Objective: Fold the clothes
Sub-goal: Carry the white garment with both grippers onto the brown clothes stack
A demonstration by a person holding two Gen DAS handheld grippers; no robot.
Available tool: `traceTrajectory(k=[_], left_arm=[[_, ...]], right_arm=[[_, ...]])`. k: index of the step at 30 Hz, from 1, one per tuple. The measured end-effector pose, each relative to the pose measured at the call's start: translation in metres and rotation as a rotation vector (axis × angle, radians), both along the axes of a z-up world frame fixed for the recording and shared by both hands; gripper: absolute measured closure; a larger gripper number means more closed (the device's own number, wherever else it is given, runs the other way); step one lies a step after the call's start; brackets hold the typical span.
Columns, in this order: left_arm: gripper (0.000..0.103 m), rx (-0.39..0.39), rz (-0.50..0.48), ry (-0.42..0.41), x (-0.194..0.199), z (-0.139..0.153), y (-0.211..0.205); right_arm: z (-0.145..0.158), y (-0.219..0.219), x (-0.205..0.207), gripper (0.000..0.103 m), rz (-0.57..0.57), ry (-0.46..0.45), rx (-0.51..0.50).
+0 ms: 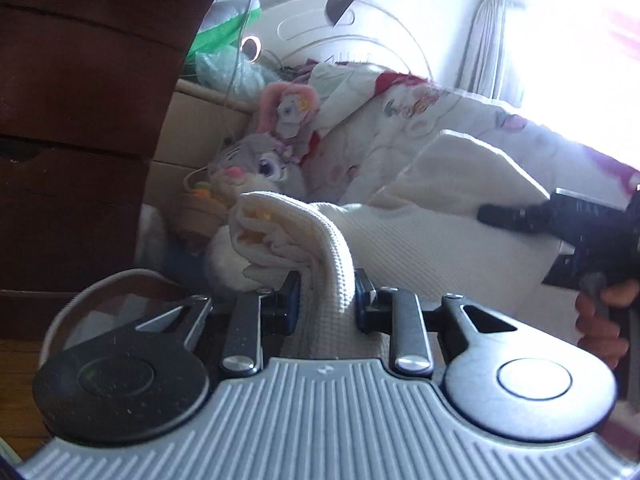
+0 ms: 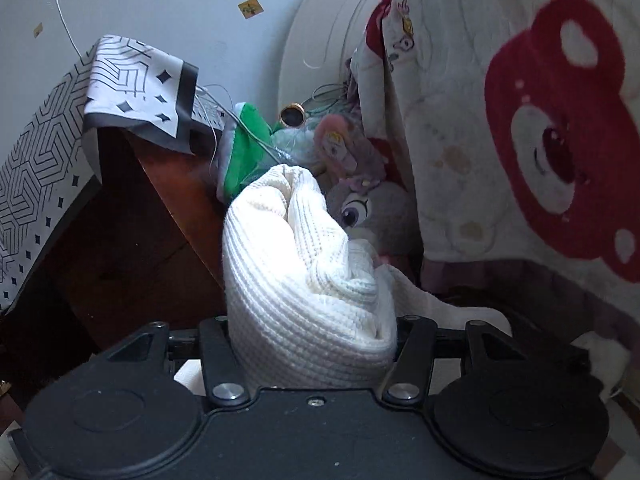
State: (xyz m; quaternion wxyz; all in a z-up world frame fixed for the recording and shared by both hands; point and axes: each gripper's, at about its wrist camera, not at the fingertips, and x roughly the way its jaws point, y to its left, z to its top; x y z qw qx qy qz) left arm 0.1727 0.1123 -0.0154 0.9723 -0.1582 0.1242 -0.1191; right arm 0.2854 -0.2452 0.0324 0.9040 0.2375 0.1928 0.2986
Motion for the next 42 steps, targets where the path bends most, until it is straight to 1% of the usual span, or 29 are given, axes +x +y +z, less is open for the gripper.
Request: traceTrajectory(k=[1, 3, 4, 5, 6, 8, 9, 12, 15, 18, 20, 22, 23, 26, 27, 28, 29, 30, 31, 32, 33, 34, 35, 36, 37, 38, 39, 41, 42], left_arm=[[0.078, 0.006, -0.002, 0.03, 0.008, -0.015, 0.001], [0.077, -0.013, -0.052, 0.161, 0.028, -0.05, 0.001], [0.077, -0.042, -0.07, 0.216, 0.035, -0.065, 0.002], [0.077, -0.083, -0.08, 0.258, 0.041, -0.079, 0.004], [0.076, -0.105, -0.084, 0.271, 0.043, -0.086, 0.005], [0.076, -0.098, -0.085, 0.264, 0.044, -0.082, 0.006], [0.075, -0.109, -0.086, 0.266, 0.045, -0.079, 0.008], [0.074, -0.176, -0.087, 0.299, 0.048, -0.085, 0.015], [0.072, -0.184, -0.075, 0.317, 0.051, -0.091, 0.018], [0.071, -0.195, -0.079, 0.313, 0.049, -0.088, 0.02], [0.069, -0.19, -0.081, 0.309, 0.049, -0.088, 0.017], [0.068, -0.171, -0.076, 0.306, 0.048, -0.088, 0.014], [0.068, -0.163, -0.074, 0.304, 0.047, -0.088, 0.013], [0.067, -0.176, -0.075, 0.309, 0.047, -0.088, 0.015], [0.065, -0.176, -0.074, 0.31, 0.047, -0.089, 0.016], [0.06, -0.169, -0.071, 0.309, 0.047, -0.089, 0.016], [0.059, -0.137, -0.071, 0.298, 0.047, -0.089, 0.014], [0.057, -0.083, -0.07, 0.277, 0.046, -0.087, 0.01], [0.061, -0.029, -0.069, 0.252, 0.044, -0.086, 0.006], [0.065, 0.008, -0.069, 0.23, 0.041, -0.084, 0.003], [0.071, 0.033, -0.07, 0.211, 0.039, -0.082, 0.001], [0.079, 0.022, -0.074, 0.194, 0.036, -0.081, 0.001], [0.079, -0.015, -0.08, 0.179, 0.034, -0.08, 0.003], [0.079, -0.057, -0.086, 0.165, 0.032, -0.078, 0.006], [0.079, -0.075, -0.094, 0.147, 0.03, -0.076, 0.005], [0.079, -0.074, -0.103, 0.128, 0.028, -0.072, 0.003], [0.079, -0.057, -0.114, 0.109, 0.026, -0.069, 0.0], [0.079, -0.012, -0.138, 0.088, 0.024, -0.067, -0.009], [0.079, -0.017, -0.151, 0.101, 0.025, -0.069, -0.012]], right_arm=[[-0.019, 0.001, 0.014, 0.042, -0.001, 0.047, 0.007], [-0.063, 0.002, 0.044, 0.036, -0.064, 0.197, -0.012], [-0.077, 0.002, 0.052, 0.035, -0.09, 0.249, -0.015], [-0.081, 0.002, 0.049, 0.034, -0.106, 0.266, -0.008], [-0.084, 0.001, 0.047, 0.032, -0.122, 0.284, -0.002], [-0.09, 0.001, 0.042, 0.03, -0.154, 0.32, 0.011], [-0.093, 0.001, 0.04, 0.027, -0.17, 0.338, 0.017], [-0.103, 0.001, 0.033, 0.026, -0.218, 0.392, 0.037], [-0.106, -0.002, 0.021, 0.023, -0.271, 0.439, 0.05], [-0.112, -0.009, 0.001, 0.018, -0.369, 0.499, 0.084], [-0.117, -0.007, -0.01, 0.018, -0.422, 0.543, 0.092], [-0.117, -0.002, -0.022, 0.018, -0.441, 0.532, 0.082], [-0.119, -0.001, -0.028, 0.018, -0.446, 0.521, 0.1], [-0.132, -0.006, -0.033, 0.018, -0.429, 0.507, 0.214], [-0.136, -0.008, -0.029, 0.018, -0.435, 0.509, 0.24], [-0.137, -0.007, -0.021, 0.018, -0.443, 0.531, 0.222], [-0.13, -0.001, -0.01, 0.029, -0.437, 0.531, 0.157], [-0.116, 0.01, 0.0, 0.037, -0.414, 0.487, 0.063], [-0.1, 0.022, 0.008, 0.045, -0.378, 0.428, -0.034], [-0.081, 0.036, 0.014, 0.05, -0.318, 0.345, -0.129], [-0.06, 0.049, 0.019, 0.051, -0.241, 0.257, -0.204], [-0.041, 0.058, 0.021, 0.052, -0.166, 0.176, -0.248], [-0.027, 0.062, 0.023, 0.052, -0.108, 0.115, -0.261], [-0.018, 0.062, 0.025, 0.053, -0.077, 0.081, -0.259], [-0.015, 0.056, 0.028, 0.052, -0.086, 0.087, -0.239], [-0.015, 0.049, 0.031, 0.052, -0.101, 0.103, -0.22], [-0.024, 0.039, 0.035, 0.05, -0.132, 0.147, -0.208], [-0.055, 0.015, 0.047, 0.047, -0.207, 0.277, -0.196], [-0.073, 0.002, 0.052, 0.046, -0.243, 0.352, -0.176]])
